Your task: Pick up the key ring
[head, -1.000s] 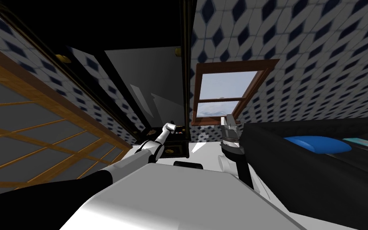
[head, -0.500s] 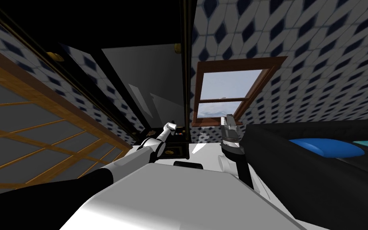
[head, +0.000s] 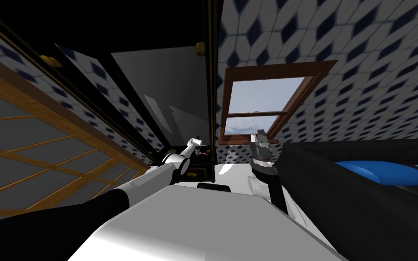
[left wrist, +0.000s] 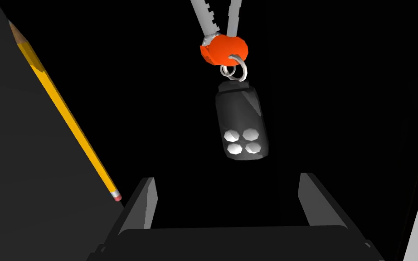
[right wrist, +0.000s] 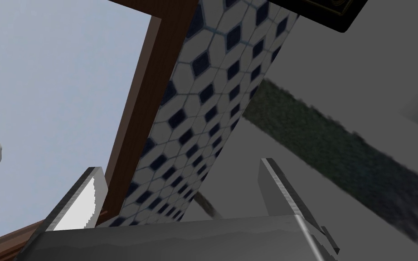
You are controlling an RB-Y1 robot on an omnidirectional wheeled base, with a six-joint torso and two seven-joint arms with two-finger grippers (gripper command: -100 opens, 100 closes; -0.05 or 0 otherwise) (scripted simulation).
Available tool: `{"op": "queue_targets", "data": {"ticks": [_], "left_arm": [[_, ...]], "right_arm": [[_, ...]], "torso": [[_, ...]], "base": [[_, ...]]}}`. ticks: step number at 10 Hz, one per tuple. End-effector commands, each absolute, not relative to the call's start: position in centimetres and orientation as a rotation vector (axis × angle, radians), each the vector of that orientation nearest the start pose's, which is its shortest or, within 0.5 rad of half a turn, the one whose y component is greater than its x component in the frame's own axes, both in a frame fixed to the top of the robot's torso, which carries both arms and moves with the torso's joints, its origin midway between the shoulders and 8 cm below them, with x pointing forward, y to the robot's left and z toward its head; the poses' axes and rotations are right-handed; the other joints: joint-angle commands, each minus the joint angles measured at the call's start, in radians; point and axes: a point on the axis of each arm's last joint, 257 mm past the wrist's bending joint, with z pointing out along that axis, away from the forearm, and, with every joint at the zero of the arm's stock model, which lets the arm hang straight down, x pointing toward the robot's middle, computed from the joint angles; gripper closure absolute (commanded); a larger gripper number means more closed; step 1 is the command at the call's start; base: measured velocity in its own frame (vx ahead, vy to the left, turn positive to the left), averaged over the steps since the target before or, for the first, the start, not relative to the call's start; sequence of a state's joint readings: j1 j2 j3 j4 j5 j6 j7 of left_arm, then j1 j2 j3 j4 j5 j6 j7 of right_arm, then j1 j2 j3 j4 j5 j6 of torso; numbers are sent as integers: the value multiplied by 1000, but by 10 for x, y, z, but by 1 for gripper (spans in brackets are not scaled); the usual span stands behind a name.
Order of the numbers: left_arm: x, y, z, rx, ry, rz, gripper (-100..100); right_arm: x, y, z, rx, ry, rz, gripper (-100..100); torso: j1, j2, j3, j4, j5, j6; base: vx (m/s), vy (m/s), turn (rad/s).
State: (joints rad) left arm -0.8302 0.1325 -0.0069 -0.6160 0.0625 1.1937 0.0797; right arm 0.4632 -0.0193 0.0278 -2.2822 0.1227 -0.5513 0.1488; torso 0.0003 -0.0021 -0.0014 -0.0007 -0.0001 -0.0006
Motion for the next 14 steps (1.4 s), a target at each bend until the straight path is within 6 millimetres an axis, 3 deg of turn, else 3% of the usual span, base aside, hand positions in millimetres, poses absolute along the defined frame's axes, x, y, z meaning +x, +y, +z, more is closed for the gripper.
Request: {"op": "queue_targets", "data": {"ticks": [1,2,4,7,13,14], "left_arm": [[517,217,-415,-1968,2163,-80,-100],[508,210,-417,-1986,2199,-45,-100],[508,210,-417,-1986,2199,-45,-100],[484,187,-419,-2015,2295,36,-100],[474,171,-420,-2017,2343,59,-100],[473,171,-420,-2018,2344,61,0]], "right_arm": [[340,-246,45,443,665,1146,0],[340,-246,45,443,665,1146,0],[340,-246,45,443,665,1146,0],[340,-246,45,443,665,1146,0],[340,-246,45,443,665,1146,0],[340,-246,45,443,665,1146,0]], "torso": [[0,0,0,0,0,0],[0,0,0,0,0,0],[0,0,0,0,0,0],[-1,-1,-1,0,0,0],[0,3,1,0,0,0],[0,3,2,0,0,0]], "base": [[36,-3,14],[55,-4,25],[30,-5,8],[52,-13,37],[3,-5,13],[0,0,0]]}}
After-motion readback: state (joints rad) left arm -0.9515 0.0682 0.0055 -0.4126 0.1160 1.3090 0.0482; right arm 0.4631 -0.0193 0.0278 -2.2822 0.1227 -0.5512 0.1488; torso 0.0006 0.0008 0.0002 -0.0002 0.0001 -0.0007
